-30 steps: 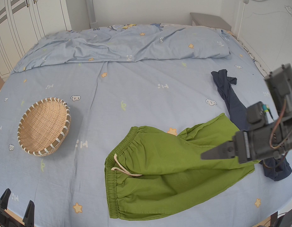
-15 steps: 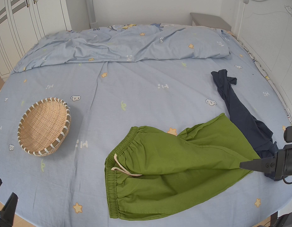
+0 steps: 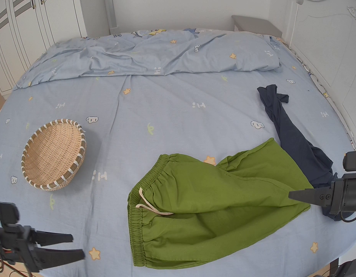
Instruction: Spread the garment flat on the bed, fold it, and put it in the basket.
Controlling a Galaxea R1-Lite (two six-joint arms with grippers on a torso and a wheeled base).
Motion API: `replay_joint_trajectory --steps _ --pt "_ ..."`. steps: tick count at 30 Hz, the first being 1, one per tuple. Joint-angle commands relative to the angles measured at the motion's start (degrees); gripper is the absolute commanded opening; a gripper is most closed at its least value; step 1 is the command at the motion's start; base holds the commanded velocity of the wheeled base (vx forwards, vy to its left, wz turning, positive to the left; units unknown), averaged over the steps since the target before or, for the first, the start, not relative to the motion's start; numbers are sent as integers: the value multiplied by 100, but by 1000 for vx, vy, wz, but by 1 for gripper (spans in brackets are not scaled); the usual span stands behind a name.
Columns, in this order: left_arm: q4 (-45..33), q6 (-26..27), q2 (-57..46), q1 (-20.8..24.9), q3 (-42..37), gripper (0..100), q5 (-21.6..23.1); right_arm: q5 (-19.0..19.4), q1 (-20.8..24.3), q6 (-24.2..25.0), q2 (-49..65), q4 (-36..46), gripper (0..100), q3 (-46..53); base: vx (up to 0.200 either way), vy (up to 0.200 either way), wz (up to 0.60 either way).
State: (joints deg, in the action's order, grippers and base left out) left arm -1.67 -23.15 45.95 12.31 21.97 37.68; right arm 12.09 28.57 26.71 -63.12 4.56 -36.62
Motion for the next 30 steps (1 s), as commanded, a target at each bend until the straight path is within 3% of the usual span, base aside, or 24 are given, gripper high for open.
replay_joint_trajectory --steps 1,8,30 --pt "1477 127 2806 491 -1221 100 495 39 -71 -43 -464 -342 100 155 0 0 0" --pt "2127 742 4247 456 -1432 100 459 48 -89 -43 -359 -500 100 164 0 0 0" --pt "3401 707 5996 781 -870 100 424 302 -124 10 -359 -509 100 182 0 0 0"
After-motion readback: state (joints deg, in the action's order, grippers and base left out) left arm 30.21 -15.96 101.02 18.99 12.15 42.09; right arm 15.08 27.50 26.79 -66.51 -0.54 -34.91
